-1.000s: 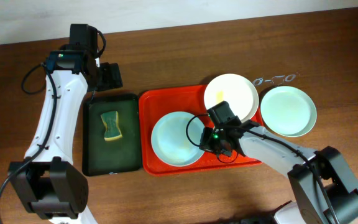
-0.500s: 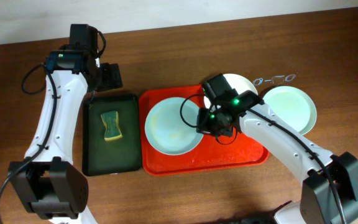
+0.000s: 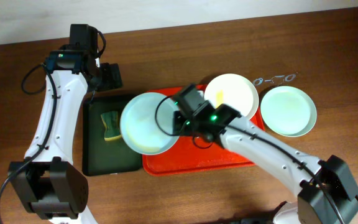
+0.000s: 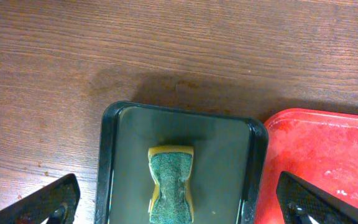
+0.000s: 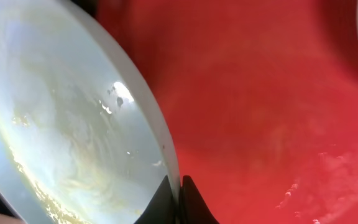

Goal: Clean dirty plates on tray and stack at the side
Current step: 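Lift the white plate with the right gripper toward the black tray, then tilt the white plate over the black tray to drain it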

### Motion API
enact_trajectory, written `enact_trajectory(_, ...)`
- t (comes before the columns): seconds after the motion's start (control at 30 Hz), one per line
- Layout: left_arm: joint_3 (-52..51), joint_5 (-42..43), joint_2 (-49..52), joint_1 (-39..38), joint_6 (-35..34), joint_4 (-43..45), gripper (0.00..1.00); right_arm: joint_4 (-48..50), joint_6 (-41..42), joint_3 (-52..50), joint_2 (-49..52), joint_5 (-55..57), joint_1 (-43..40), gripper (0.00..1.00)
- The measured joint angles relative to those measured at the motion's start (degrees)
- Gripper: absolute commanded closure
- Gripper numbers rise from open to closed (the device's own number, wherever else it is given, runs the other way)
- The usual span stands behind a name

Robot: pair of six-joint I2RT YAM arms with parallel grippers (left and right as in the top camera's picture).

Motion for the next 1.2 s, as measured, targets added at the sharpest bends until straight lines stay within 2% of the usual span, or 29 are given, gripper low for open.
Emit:
enact_trajectory(0.1,0.0,0.0,0.0,0.0,0.0,0.0,0.01,2.9,0.3,0.0,0.0,7.2,5.3,0.96)
enact_trajectory(0.3,0.0,0.0,0.0,0.0,0.0,0.0,0.01,9.2,0.4,0.0,0.0,16.9,10.7,0.96)
enact_trajectory(0.57,0.0,0.0,0.0,0.0,-0.2,0.0,0.01,16.9,-1.5,0.0,3.7,20.9,12.7,0.96)
enact_trajectory(1.2,0.0,0.0,0.0,0.0,-0.2,0.0,0.01,37.1,-48.4,0.0,5.0,34.7,22.6,0.96)
